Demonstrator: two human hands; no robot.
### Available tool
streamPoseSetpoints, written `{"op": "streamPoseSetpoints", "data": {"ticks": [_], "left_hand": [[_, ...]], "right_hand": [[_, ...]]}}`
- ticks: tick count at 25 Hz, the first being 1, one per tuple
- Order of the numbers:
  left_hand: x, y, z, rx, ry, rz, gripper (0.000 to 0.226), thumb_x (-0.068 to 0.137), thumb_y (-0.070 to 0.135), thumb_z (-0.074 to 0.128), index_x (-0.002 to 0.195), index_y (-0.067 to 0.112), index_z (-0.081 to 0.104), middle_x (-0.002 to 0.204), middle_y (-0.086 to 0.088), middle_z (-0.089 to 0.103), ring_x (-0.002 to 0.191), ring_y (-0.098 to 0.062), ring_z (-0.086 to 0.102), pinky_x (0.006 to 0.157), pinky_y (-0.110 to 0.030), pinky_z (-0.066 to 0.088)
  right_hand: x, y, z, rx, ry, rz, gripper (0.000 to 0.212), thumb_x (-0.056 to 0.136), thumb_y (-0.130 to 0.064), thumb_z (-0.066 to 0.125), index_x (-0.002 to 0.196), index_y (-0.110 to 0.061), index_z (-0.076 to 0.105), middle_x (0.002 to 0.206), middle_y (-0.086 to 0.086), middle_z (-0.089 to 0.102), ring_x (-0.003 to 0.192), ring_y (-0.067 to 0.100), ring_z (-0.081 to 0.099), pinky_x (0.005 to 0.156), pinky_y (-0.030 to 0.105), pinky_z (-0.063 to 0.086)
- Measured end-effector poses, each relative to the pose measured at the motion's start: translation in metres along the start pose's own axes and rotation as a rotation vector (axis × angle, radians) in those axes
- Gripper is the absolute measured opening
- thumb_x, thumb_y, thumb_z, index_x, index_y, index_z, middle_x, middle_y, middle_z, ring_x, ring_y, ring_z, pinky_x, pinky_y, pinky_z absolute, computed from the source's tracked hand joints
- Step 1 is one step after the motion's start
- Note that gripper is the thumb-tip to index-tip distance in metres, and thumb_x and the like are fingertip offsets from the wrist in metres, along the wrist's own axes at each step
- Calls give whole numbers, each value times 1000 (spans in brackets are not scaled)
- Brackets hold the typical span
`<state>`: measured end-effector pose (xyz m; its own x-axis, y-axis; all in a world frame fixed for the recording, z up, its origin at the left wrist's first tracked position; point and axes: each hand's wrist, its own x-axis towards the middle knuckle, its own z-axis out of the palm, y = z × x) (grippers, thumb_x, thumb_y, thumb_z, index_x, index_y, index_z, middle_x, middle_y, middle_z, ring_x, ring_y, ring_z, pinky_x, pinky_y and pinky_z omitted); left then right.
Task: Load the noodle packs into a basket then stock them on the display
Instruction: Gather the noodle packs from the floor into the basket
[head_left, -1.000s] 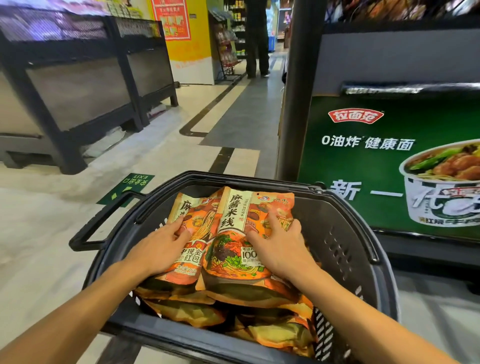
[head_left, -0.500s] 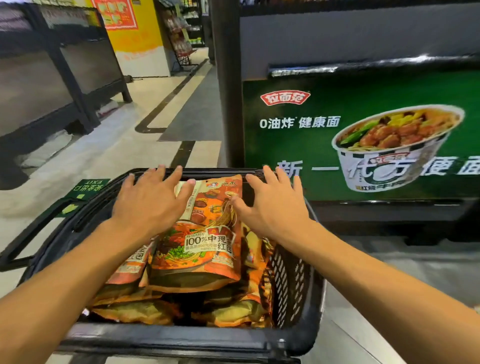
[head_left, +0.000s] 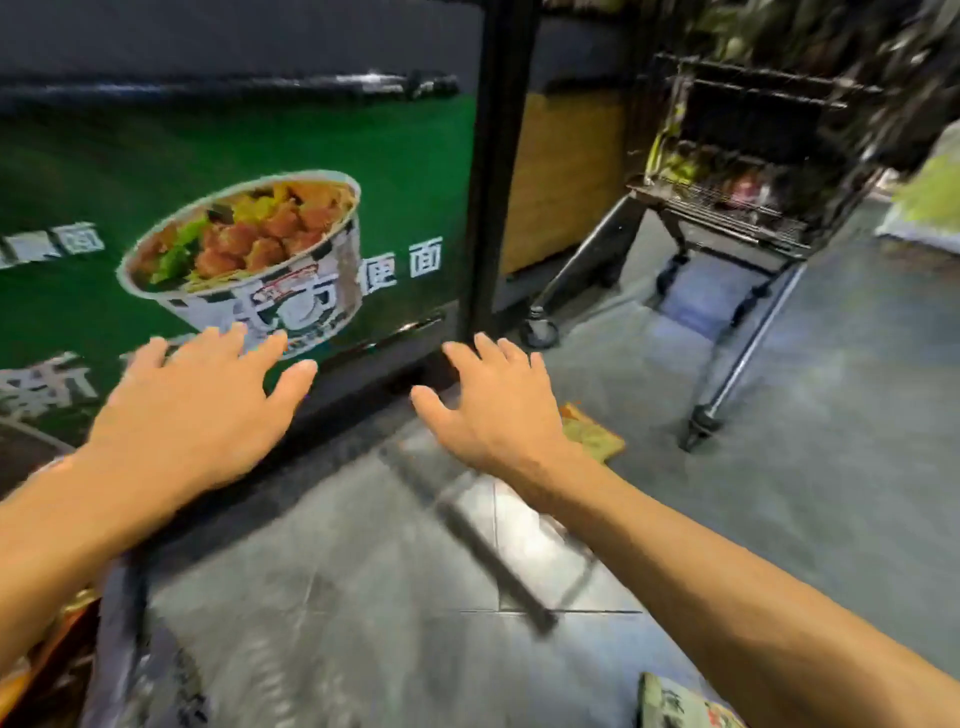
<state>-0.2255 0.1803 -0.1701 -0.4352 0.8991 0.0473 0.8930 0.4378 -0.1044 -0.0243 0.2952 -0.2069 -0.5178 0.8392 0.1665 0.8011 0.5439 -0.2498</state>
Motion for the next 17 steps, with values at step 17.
{"op": "streamPoseSetpoints", "data": {"ticks": [17], "left_hand": [[-104,338,226,-118,-464,558,80,95,72,10,162,27,13,170,-7,10,156,-24,7,124,-51,8]], "right_hand": [[-341,344,67,-164,-151,908,75,93,-69,41,149,-18,43,151,14,47,138,35,42,113,49,35]]}}
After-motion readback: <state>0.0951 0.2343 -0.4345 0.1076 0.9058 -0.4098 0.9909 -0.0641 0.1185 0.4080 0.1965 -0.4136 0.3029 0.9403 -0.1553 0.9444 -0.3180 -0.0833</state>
